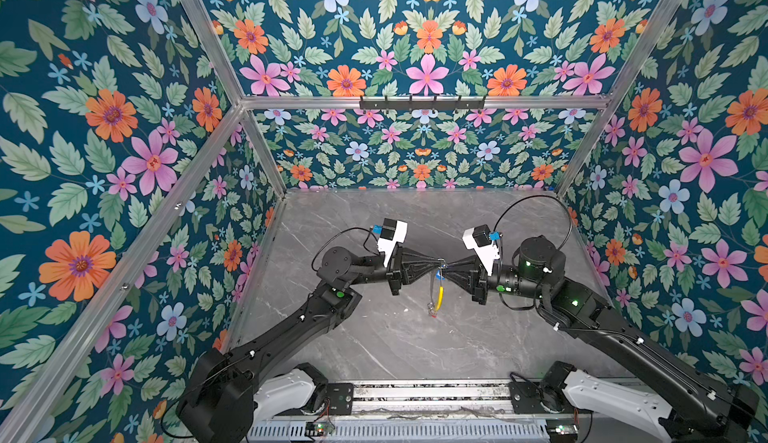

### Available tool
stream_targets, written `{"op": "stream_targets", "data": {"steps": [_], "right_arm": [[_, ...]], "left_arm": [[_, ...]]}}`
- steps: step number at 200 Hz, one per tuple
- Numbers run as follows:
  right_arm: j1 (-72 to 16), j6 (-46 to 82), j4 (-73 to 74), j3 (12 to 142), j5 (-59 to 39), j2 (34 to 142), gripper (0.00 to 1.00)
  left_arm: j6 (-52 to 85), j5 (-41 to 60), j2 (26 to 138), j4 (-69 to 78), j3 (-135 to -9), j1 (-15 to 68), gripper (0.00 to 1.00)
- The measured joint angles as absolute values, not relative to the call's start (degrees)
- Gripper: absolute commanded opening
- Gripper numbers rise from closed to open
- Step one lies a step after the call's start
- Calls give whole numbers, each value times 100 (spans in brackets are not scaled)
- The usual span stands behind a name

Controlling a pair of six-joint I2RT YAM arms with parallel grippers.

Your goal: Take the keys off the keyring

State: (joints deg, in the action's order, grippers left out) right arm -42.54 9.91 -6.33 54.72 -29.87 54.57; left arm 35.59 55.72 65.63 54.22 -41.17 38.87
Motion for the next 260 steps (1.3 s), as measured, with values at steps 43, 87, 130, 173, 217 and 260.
{"op": "stream_targets", "data": {"steps": [43, 87, 130, 173, 217, 260], "right_arm": [[-4346, 899, -639, 5472, -3004, 5498, 0], [-4619, 733, -650, 5579, -2985, 5736, 0], [-4639, 735, -497, 5406, -2956, 5765, 8], [-4654, 646, -1085, 5352, -2617, 5124, 38], [-4654, 609, -1111, 5474, -2311, 4652, 45], [-4652, 718, -941, 5588, -2075, 5015, 45]], "left_arm": [[3614, 5406, 6569, 5671, -4021, 3887, 0], [4077, 5408, 6816, 6379, -3909, 3887, 0], [4436, 5422, 6934, 6860, -3704, 3879, 0], [4477, 5319, 6869, 7146, -3614, 3872, 0], [4488, 5269, 6934, 7402, -3568, 3865, 0], [4609, 5286, 7061, 7638, -3568, 3861, 0]]}}
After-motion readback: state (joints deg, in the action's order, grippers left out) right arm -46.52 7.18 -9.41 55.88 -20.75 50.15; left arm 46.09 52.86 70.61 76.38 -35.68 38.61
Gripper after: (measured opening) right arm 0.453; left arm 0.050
